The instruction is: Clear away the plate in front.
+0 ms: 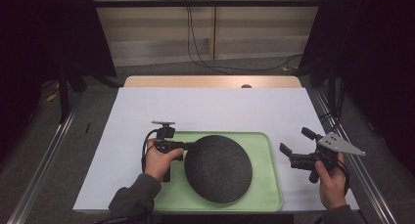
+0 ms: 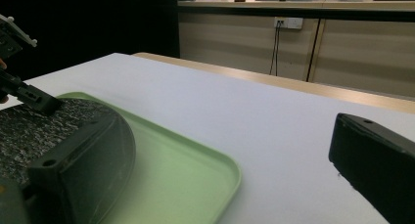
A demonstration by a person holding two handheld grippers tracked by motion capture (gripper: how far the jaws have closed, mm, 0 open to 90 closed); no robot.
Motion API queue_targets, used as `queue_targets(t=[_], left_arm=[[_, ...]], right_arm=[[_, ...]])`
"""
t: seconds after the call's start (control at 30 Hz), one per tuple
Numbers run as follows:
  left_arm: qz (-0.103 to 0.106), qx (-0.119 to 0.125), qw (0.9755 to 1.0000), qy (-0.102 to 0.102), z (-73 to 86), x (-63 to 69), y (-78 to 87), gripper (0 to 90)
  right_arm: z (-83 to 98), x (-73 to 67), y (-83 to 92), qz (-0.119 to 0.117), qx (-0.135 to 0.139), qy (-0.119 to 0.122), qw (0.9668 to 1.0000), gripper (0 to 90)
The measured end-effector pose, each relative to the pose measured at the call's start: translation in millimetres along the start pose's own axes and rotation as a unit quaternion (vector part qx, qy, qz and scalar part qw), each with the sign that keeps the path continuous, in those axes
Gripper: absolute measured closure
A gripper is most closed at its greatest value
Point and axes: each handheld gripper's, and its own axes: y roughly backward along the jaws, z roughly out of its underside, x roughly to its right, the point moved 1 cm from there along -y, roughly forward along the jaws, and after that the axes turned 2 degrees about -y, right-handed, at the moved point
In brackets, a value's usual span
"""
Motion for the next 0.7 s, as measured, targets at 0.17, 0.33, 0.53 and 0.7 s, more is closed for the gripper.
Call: queue_targets(t=[0.17, 0.33, 0.53, 0.7], left_arm=[[-0.008, 0.000, 1.0000, -0.005, 2.0, -1.7, -0.8, 81.1], [-0.020, 0.006, 0.9998, -0.008, 5.1, -4.6, -2.3, 79.8], [-0.025, 0.007, 0.9996, -0.011, 8.6, -7.5, -3.6, 78.9], [-0.029, 0.013, 0.9995, -0.006, 9.7, -8.7, -5.5, 78.4]], right_arm=[[0.2, -0.3, -0.1, -0.001, -0.002, 0.000, 1.0000, 0.0], [0.1, -0.2, -0.2, -0.002, 0.000, 0.000, 1.0000, 0.0], [0.4, -0.8, -0.5, -0.005, -0.002, 0.001, 1.0000, 0.0], [0.4, -0.8, -0.6, -0.004, -0.002, 0.001, 1.0000, 0.0]])
